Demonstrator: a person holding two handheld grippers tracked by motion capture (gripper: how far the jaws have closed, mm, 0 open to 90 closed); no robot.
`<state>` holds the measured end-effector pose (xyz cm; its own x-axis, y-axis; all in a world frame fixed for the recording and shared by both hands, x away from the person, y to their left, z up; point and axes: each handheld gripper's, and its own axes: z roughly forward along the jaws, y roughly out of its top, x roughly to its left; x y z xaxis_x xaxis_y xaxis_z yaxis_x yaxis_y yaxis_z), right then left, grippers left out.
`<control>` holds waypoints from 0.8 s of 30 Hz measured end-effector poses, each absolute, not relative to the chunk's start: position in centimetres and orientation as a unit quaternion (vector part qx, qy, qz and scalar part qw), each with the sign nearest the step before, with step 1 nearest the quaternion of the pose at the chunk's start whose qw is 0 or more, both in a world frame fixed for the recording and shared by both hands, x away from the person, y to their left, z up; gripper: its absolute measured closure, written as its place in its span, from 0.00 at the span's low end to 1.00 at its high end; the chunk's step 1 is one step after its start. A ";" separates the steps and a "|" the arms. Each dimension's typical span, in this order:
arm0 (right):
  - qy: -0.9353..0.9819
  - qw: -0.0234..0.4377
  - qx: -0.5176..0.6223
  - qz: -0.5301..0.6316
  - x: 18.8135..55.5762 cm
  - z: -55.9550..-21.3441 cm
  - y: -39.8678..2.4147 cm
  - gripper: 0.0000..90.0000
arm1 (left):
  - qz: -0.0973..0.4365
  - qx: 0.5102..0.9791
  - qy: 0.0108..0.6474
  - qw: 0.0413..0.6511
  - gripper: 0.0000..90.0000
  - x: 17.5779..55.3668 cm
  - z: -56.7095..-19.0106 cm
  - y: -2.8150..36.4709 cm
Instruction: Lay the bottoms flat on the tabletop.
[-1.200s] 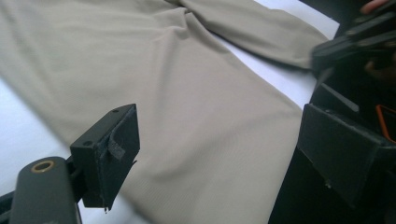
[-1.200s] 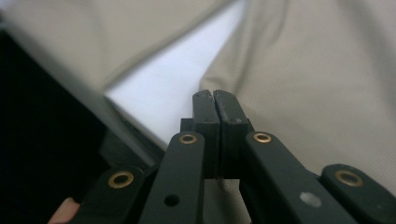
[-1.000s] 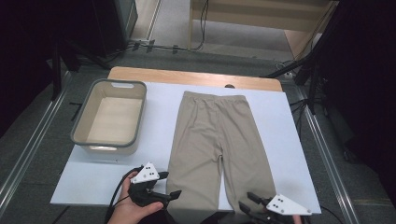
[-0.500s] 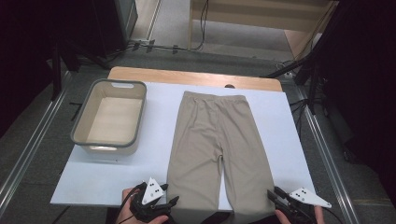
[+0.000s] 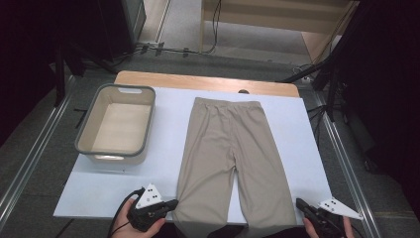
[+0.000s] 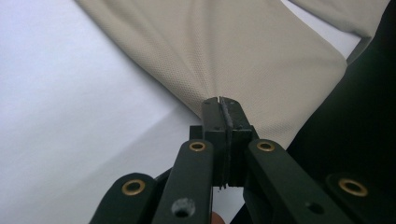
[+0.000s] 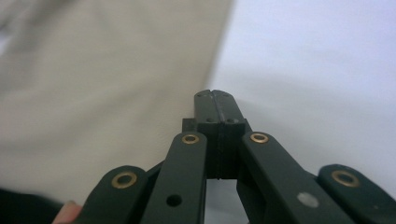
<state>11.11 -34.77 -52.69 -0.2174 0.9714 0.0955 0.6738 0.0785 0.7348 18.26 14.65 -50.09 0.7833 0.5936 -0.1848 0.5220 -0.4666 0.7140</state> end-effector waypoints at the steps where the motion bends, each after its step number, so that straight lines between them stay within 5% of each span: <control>1: 0.701 0.220 0.588 0.339 11.1 -52.7 -35.0 0.98 | 0.037 0.854 0.329 0.401 1.00 18.4 -50.2 15.0; 10: 0.720 0.193 0.543 0.387 10.6 -51.7 -31.5 0.76 | 0.028 0.863 0.312 0.396 1.00 18.4 -50.0 15.9; 19: 0.773 0.161 0.472 0.392 11.5 -52.4 -23.0 0.57 | 0.030 0.864 0.317 0.391 1.00 18.1 -50.0 16.7; 22: 0.782 0.191 0.464 0.369 11.8 -52.8 -21.5 0.61 | 0.028 0.863 0.321 0.390 1.00 18.1 -50.1 17.0; 24: 0.784 0.196 0.463 0.363 11.9 -52.6 -21.2 0.82 | 0.019 0.858 0.326 0.396 1.00 18.2 -50.3 17.1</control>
<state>11.85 -21.21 -52.64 -0.4939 0.8690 0.0299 0.5847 0.3064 0.7512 18.19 17.10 -50.33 0.7873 0.5743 -0.2244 0.5434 -0.4744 0.6925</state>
